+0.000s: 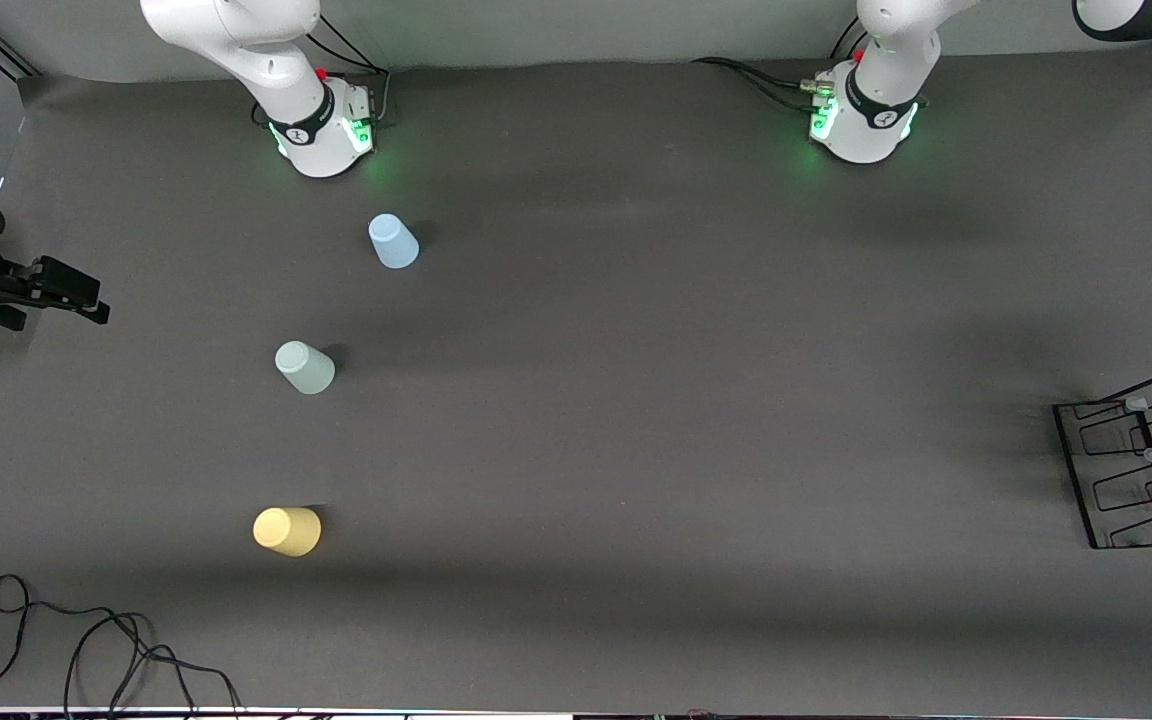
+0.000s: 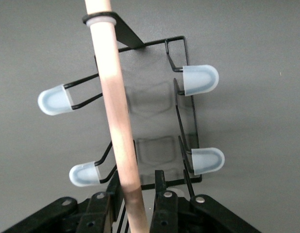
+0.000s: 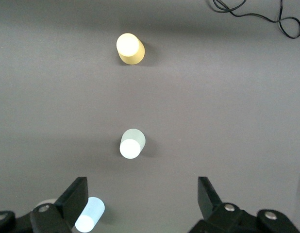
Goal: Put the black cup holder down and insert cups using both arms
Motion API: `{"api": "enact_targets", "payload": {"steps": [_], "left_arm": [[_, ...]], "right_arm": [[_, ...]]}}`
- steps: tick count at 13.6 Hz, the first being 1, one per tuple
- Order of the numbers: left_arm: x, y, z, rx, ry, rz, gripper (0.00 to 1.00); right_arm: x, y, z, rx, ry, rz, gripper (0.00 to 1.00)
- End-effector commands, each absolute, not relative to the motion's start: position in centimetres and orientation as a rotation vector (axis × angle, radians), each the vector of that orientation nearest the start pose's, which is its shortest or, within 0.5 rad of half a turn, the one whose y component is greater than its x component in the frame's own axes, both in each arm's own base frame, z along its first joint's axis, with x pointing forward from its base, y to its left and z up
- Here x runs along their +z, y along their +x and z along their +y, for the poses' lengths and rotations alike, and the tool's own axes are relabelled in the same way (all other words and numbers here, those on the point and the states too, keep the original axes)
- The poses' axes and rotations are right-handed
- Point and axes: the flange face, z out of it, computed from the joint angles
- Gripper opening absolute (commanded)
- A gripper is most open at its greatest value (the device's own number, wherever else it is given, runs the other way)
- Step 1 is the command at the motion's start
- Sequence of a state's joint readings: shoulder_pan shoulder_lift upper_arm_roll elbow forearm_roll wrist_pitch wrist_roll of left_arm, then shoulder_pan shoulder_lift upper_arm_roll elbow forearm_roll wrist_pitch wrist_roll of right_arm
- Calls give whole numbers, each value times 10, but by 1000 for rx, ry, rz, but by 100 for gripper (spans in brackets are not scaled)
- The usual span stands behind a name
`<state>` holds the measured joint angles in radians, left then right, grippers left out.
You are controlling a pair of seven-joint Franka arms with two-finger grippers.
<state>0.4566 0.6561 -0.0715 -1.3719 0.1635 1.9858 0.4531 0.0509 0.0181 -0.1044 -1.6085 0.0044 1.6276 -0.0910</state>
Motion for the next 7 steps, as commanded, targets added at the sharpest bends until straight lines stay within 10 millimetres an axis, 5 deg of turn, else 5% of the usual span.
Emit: {"api": "enact_targets", "payload": {"steps": [1, 4, 7], "left_arm": [[337, 664, 282, 116, -3036, 201, 0], [359, 665, 265, 168, -3044, 222, 0], [411, 666, 188, 272, -3054, 123, 0]], "right_arm": [[609, 559, -28, -10, -3141, -58, 100], [609, 560, -28, -15, -3141, -58, 100], [609, 560, -27, -12, -3141, -60, 100]]}}
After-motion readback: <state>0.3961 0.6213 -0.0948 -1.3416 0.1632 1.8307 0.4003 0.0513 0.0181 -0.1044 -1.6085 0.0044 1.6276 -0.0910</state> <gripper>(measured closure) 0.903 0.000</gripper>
